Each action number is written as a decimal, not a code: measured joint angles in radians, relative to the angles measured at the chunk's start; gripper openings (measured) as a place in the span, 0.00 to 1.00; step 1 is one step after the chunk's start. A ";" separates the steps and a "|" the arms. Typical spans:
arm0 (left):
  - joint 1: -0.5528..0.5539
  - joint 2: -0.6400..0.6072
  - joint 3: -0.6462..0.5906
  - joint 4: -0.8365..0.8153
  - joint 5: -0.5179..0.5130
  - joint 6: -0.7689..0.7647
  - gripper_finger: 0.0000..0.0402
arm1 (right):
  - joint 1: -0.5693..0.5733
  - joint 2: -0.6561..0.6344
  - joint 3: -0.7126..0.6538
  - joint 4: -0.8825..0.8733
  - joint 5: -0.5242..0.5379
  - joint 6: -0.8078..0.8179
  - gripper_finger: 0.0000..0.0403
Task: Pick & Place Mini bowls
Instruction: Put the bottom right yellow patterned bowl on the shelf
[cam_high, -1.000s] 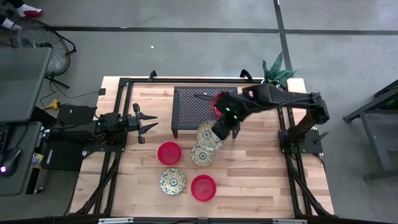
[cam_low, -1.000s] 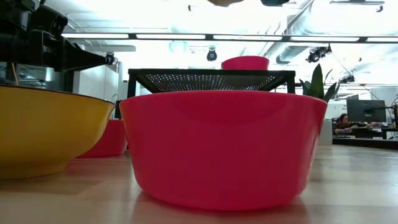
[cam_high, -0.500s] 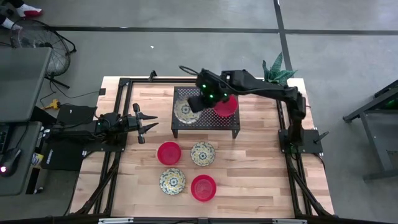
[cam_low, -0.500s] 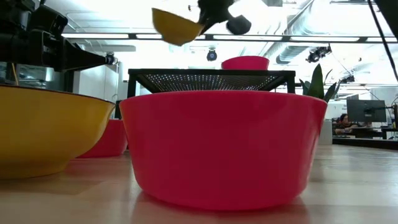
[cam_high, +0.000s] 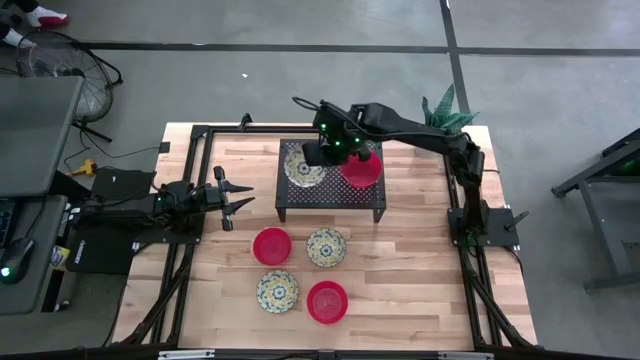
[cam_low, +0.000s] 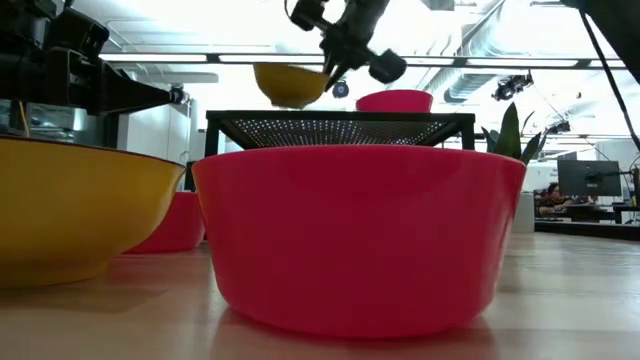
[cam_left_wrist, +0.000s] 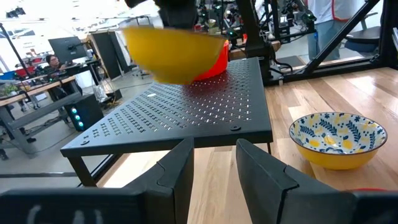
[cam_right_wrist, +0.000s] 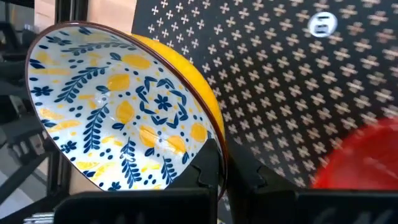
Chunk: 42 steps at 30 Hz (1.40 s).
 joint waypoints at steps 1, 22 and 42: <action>0.000 0.000 0.000 0.000 0.000 0.000 0.29 | -0.002 0.007 0.000 0.002 -0.004 0.000 0.00; 0.000 0.000 0.000 0.000 0.000 0.000 0.29 | -0.033 0.041 -0.001 -0.034 -0.061 0.005 0.00; 0.000 0.000 0.000 0.000 0.000 0.000 0.29 | -0.034 0.041 -0.001 -0.052 -0.065 -0.037 0.04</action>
